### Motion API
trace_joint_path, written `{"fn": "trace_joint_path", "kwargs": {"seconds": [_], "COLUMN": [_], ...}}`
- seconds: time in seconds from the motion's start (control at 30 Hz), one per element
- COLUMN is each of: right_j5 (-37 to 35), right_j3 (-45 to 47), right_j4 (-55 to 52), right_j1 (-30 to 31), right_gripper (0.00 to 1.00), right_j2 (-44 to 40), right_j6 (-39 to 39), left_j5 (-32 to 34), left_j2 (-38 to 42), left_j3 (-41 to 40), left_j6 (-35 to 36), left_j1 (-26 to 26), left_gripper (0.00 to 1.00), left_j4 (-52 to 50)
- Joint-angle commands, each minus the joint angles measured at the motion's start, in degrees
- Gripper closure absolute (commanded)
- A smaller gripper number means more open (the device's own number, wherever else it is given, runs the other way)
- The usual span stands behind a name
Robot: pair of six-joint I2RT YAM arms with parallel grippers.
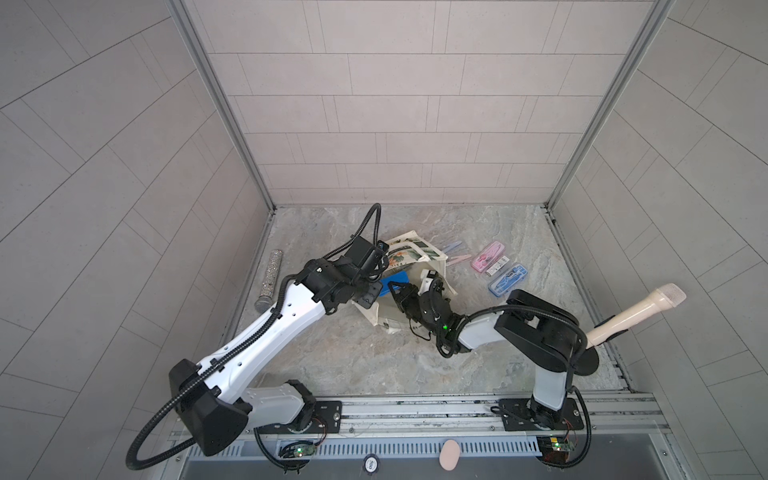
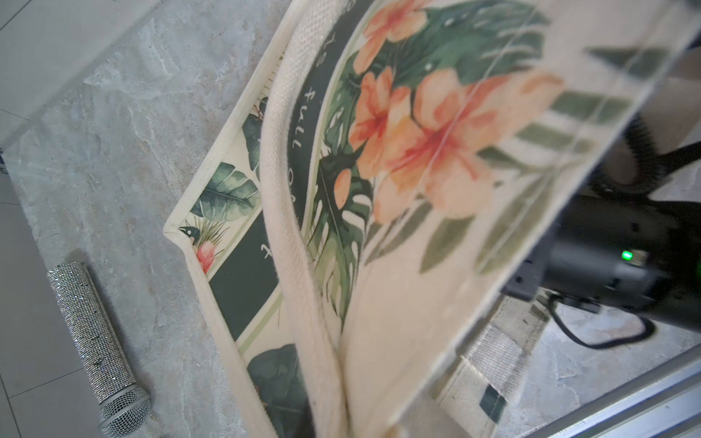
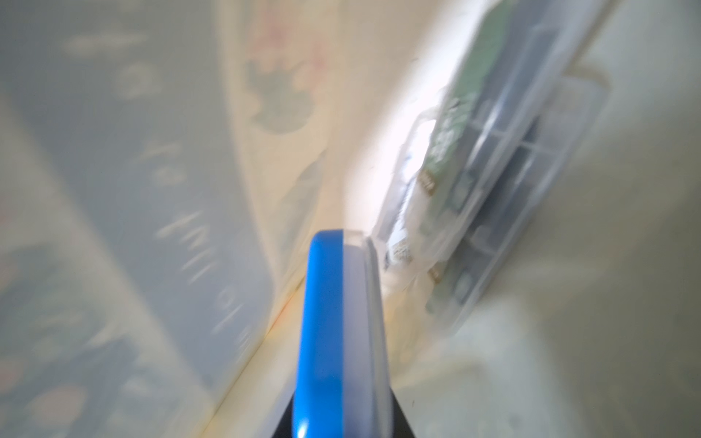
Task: Take out the compass set from the canvas bag
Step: Pick up the compass set from the canvas bag.
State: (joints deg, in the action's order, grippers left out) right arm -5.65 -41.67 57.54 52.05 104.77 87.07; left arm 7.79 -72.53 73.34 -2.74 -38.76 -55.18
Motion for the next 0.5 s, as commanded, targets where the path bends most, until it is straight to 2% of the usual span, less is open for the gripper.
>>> {"fn": "trace_joint_path", "kwargs": {"seconds": [0.0, 0.17, 0.3, 0.37, 0.47], "right_j5": [2.4, -2.9, -8.9, -11.1, -15.4], "right_j3": [-0.2, -1.7, -2.7, -6.1, -8.7], "right_j4": [-13.2, -32.7, -47.4, -58.5, -68.3], "right_j1": [1.2, 3.0, 2.8, 2.3, 2.1], "right_gripper": [0.77, 0.78, 0.78, 0.78, 0.78], "right_j2": [-7.8, -22.9, -33.5, -37.9, -44.3], "right_j6": [-7.7, -19.4, -23.9, -27.4, -31.8], "left_j5": [3.5, 3.0, 3.2, 2.6, 2.8], "left_j2": [-0.7, 0.2, 0.1, -0.3, -0.7], "left_j3": [1.7, 2.4, 2.9, 3.2, 3.1], "left_j6": [-1.2, -1.0, -0.9, -1.1, -1.2], "left_j1": [0.3, 0.4, 0.6, 0.6, 0.6], "left_gripper": [1.00, 1.00, 1.00, 1.00, 1.00], "left_j4": [-2.6, -2.3, -2.4, -2.4, -2.1]}}
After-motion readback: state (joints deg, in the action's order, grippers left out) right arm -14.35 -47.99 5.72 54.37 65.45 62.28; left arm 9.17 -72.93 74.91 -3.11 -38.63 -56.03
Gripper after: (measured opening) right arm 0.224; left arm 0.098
